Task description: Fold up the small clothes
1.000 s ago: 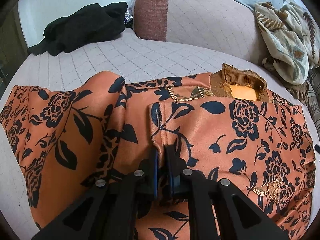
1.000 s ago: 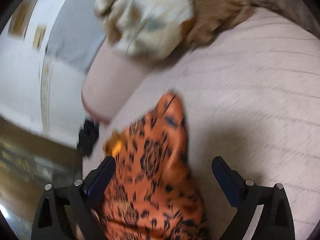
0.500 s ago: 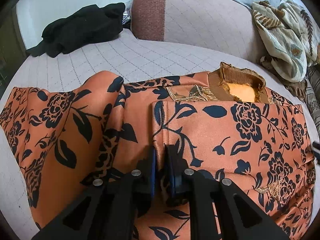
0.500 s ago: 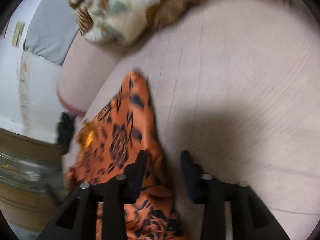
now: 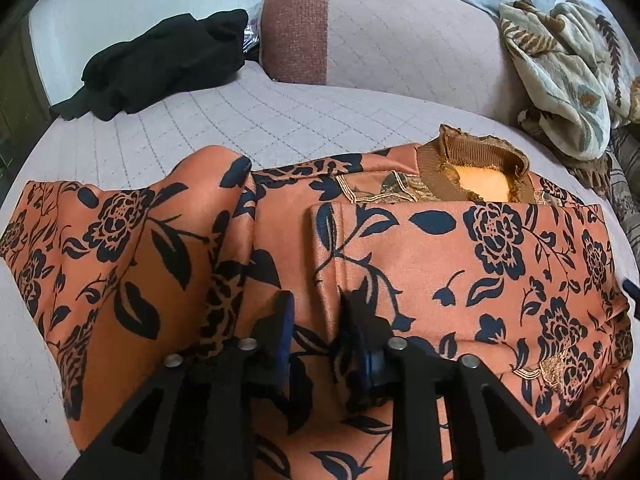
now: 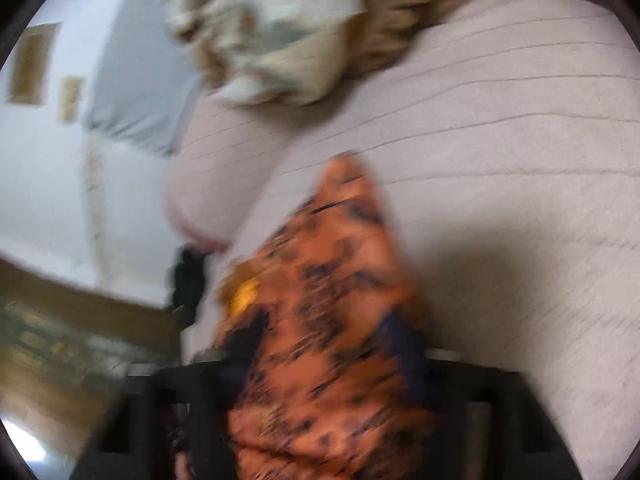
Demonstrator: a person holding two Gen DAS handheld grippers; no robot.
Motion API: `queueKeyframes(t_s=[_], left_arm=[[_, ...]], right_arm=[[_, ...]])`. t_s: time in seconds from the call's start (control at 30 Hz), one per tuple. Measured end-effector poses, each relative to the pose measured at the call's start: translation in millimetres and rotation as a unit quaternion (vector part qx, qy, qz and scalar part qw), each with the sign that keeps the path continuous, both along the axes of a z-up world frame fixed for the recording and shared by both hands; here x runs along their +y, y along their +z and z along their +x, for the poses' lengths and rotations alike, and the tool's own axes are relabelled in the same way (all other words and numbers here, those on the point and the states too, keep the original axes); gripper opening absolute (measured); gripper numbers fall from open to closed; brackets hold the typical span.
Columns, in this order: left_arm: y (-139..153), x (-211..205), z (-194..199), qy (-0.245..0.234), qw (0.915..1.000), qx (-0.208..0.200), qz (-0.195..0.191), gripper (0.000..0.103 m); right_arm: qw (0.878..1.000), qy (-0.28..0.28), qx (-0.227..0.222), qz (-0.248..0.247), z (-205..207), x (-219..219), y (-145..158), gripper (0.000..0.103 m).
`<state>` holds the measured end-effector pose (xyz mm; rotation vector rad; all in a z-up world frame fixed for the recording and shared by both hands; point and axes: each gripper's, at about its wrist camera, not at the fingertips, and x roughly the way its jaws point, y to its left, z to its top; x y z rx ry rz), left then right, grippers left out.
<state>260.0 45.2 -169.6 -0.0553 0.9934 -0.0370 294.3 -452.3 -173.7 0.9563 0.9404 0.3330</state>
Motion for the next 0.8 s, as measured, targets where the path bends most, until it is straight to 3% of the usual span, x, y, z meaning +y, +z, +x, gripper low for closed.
queueKeyframes(t_s=[0.03, 0.07, 0.1, 0.13, 0.17, 0.2, 0.23, 0.3, 0.37, 0.4, 0.47, 0.53, 0.57, 0.63, 0.8], left_arm=[[1, 1, -1, 0.001, 1.0, -0.001, -0.002, 0.03], [2, 2, -1, 0.003, 1.0, 0.0, -0.006, 0.032], [5, 4, -3, 0.005, 0.9999, 0.005, -0.014, 0.032], [11, 7, -7, 0.007, 0.9997, 0.007, -0.024, 0.032], [20, 13, -13, 0.007, 0.9993, -0.003, -0.036, 0.033], [33, 22, -23, 0.009, 0.9984, -0.023, -0.05, 0.039], [44, 33, -34, 0.012, 0.9971, -0.042, -0.062, 0.046], [64, 69, -56, 0.039, 0.9925, -0.08, -0.083, 0.069], [75, 121, -76, 0.098, 0.9829, -0.109, -0.111, 0.076], [75, 154, -83, 0.139, 0.9742, -0.117, -0.134, 0.077], [63, 223, -89, 0.229, 0.9491, -0.108, -0.187, 0.077], [41, 282, -90, 0.304, 0.9164, -0.085, -0.246, 0.075], [29, 311, -87, 0.331, 0.8997, -0.074, -0.275, 0.075], [17, 337, -76, 0.354, 0.8869, -0.059, -0.291, 0.075], [-3, 364, -49, 0.378, 0.8694, -0.05, -0.315, 0.075]], right_arm=[[1.0, 0.015, 0.003, -0.025, 1, 6, -4, 0.078], [0.996, 0.033, 0.034, -0.082, 8, 11, -19, 0.072], [0.994, 0.026, 0.052, -0.097, 5, 7, -27, 0.045], [0.993, -0.005, 0.068, -0.097, -1, 0, -24, 0.037], [0.994, -0.019, 0.064, -0.089, -4, -3, -15, 0.039], [0.994, -0.023, 0.04, -0.102, -9, -2, 2, 0.054], [0.991, -0.023, 0.017, -0.134, -17, 2, 21, 0.076], [0.985, -0.013, -0.021, -0.173, -34, 13, 46, 0.081], [0.981, 0.008, -0.03, -0.19, -53, 27, 55, 0.081], [0.98, 0.013, -0.027, -0.194, -58, 27, 50, 0.081], [0.98, 0.024, -0.018, -0.196, -80, 35, 36, 0.081], [0.981, 0.028, -0.005, -0.191, -99, 50, 22, 0.081], [0.981, 0.028, 0.001, -0.192, -114, 52, 35, 0.081], [0.98, 0.03, 0.011, -0.196, -124, 58, 29, 0.081], [0.978, 0.026, 0.026, -0.206, -131, 64, 24, 0.081]])
